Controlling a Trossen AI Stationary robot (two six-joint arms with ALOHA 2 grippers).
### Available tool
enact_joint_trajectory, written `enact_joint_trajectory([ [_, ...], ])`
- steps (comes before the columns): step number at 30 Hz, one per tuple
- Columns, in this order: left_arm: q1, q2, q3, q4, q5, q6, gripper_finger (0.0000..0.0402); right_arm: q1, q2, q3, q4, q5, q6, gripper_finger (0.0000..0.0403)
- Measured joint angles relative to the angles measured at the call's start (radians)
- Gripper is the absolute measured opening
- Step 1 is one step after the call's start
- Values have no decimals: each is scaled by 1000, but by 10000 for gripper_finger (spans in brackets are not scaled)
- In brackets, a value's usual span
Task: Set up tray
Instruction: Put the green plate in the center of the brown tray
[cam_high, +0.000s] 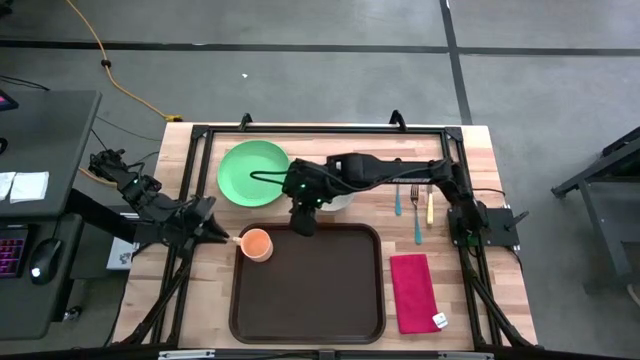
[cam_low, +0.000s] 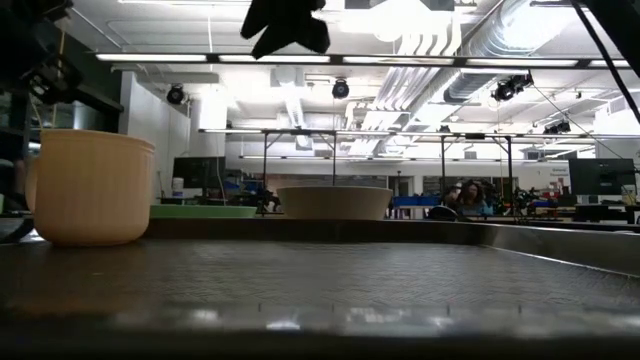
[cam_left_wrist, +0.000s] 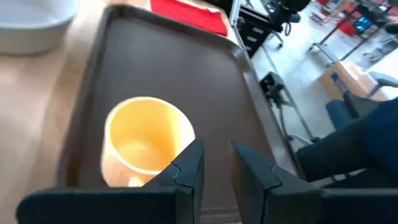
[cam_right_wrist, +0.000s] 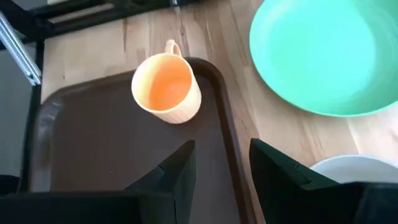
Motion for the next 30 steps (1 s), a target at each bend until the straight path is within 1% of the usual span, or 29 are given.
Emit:
enact_joint_trajectory([
  [7,0,-1,2,45,-78,79,104,0,-51,-2,-80,-7,-1,129],
  [12,0,9,62,19,-207,142,104,2,-84,-2,-110,-8,-2,129],
  [16,0,28,143,-34,-333,216,104,2,-97,-2,-124,-8,-35,129],
  [19,0,54,215,-89,-402,252,104,2,-111,-2,-125,-7,-46,129],
  [25,0,133,358,-231,-485,292,104,0,-121,-2,-129,-2,-59,129],
  [30,0,220,473,-339,-520,292,104,0,-122,-2,-137,-3,-94,129],
])
